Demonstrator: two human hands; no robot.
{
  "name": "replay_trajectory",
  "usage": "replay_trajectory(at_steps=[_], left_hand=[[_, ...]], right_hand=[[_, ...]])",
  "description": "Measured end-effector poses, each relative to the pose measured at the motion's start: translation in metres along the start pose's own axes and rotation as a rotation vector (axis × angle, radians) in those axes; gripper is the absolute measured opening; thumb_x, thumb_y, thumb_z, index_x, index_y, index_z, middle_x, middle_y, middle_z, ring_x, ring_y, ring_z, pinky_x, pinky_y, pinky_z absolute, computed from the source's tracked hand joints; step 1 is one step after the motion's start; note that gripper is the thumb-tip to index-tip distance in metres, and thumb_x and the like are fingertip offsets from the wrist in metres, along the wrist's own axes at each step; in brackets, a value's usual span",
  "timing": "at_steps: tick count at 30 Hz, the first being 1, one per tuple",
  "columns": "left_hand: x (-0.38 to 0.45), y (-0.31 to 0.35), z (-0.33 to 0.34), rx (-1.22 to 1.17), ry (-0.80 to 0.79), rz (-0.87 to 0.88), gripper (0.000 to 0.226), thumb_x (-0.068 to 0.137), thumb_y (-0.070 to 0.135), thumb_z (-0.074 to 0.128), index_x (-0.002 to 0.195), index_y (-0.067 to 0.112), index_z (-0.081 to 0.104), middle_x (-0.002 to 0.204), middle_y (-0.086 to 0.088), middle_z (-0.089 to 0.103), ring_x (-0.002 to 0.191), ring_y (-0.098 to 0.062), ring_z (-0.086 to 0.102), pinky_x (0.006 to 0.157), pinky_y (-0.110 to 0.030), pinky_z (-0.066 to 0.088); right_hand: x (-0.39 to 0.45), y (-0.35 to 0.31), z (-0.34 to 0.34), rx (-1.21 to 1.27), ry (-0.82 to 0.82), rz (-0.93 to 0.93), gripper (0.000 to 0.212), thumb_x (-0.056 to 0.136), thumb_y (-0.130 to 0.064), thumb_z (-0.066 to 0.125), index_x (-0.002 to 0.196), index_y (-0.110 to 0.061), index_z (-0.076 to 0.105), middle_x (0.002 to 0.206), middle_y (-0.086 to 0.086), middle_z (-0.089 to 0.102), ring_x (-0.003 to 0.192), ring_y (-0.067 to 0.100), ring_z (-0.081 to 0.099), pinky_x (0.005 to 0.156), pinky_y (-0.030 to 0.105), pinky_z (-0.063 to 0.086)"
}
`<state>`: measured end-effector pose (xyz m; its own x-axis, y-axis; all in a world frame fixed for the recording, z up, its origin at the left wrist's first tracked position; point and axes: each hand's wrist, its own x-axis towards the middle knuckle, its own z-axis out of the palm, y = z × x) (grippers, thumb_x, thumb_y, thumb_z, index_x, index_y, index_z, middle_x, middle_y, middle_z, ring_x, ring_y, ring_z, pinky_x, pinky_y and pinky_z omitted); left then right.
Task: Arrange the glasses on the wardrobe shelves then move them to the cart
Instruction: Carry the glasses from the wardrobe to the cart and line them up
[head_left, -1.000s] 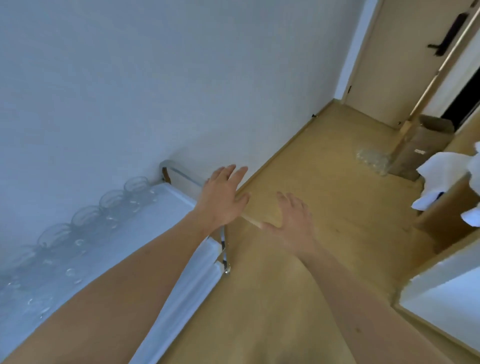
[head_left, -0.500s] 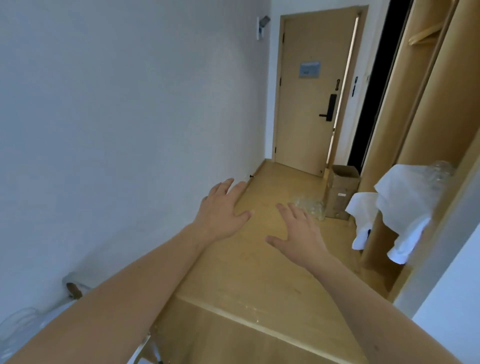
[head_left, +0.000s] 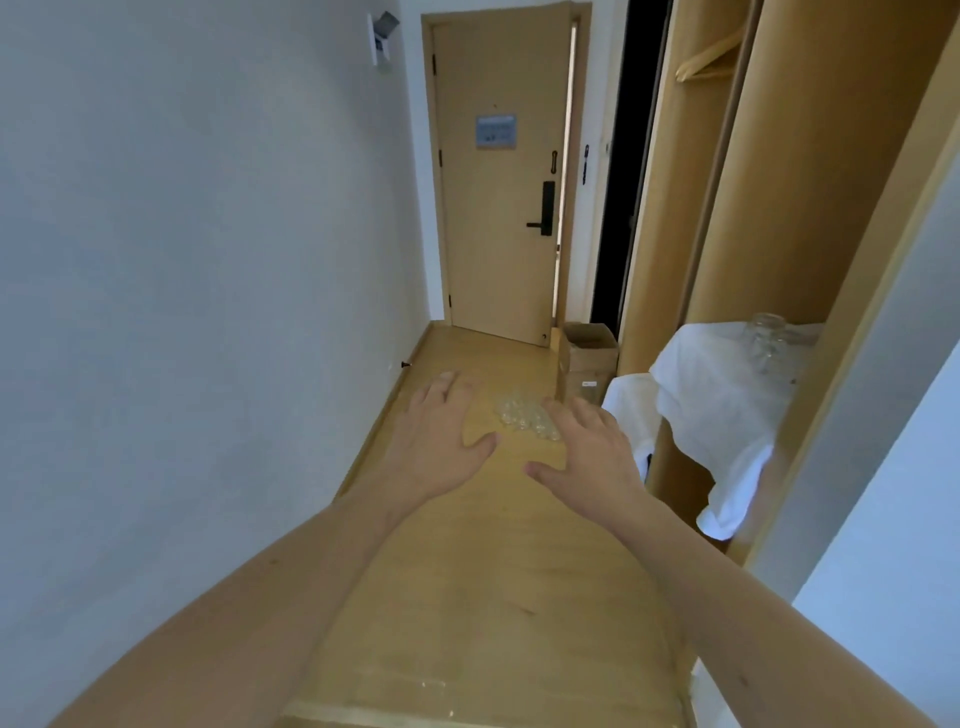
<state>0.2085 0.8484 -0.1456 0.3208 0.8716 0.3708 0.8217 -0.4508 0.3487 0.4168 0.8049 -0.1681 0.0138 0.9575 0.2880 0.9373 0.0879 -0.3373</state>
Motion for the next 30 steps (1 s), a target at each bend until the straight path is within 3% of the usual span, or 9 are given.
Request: replay_trajectory(at_steps=[11,18,23,27,30], left_hand=[[0.179,-0.058,0.058,-0.143,-0.075,0.249,0.076,0.088,0.047,0.069,0.154,0.028,0.036,0.161,-0.010,0.030,0.148,-0.032,0.026,0.116,-0.052,0.031],[0.267,-0.077,0.086,-0.206,-0.139,0.405,0.073,0.089,0.047,0.069,0.152,0.032,0.035,0.161,-0.003,0.028,0.147,-0.030,0.024,0.112,-0.047,0.035],[0.314,-0.072,0.120,-0.270,-0.235,0.482,0.075,0.090,0.047,0.068,0.154,0.030,0.034,0.161,-0.005,0.026,0.149,-0.031,0.020,0.117,-0.055,0.029],[0.351,-0.055,0.149,-0.267,-0.227,0.556,0.074,0.088,0.053,0.065,0.151,0.036,0.032,0.159,-0.003,0.029,0.148,-0.029,0.023,0.114,-0.054,0.035],[0.382,-0.034,0.172,-0.275,-0.255,0.601,0.074,0.091,0.054,0.061,0.155,0.037,0.027,0.165,-0.002,0.018,0.152,-0.026,0.014,0.119,-0.050,0.026]], right_hand=[[0.141,0.016,0.032,-0.159,0.101,0.263,0.081,0.087,-0.060,0.065,0.155,-0.035,0.028,0.163,0.007,0.027,0.148,0.036,0.025,0.116,0.051,0.031],[0.192,0.029,0.042,-0.209,0.137,0.465,0.082,0.088,-0.062,0.058,0.157,-0.041,0.020,0.166,0.004,0.023,0.149,0.034,0.024,0.117,0.050,0.030],[0.208,0.050,0.040,-0.222,0.142,0.573,0.083,0.089,-0.058,0.061,0.158,-0.040,0.019,0.167,0.004,0.018,0.150,0.034,0.018,0.119,0.049,0.024],[0.228,0.074,0.037,-0.242,0.154,0.636,0.084,0.090,-0.057,0.063,0.159,-0.040,0.018,0.168,0.003,0.016,0.152,0.032,0.015,0.120,0.047,0.022],[0.245,0.100,0.039,-0.247,0.172,0.677,0.082,0.092,-0.056,0.062,0.160,-0.038,0.018,0.168,0.003,0.016,0.152,0.032,0.015,0.121,0.046,0.021]])
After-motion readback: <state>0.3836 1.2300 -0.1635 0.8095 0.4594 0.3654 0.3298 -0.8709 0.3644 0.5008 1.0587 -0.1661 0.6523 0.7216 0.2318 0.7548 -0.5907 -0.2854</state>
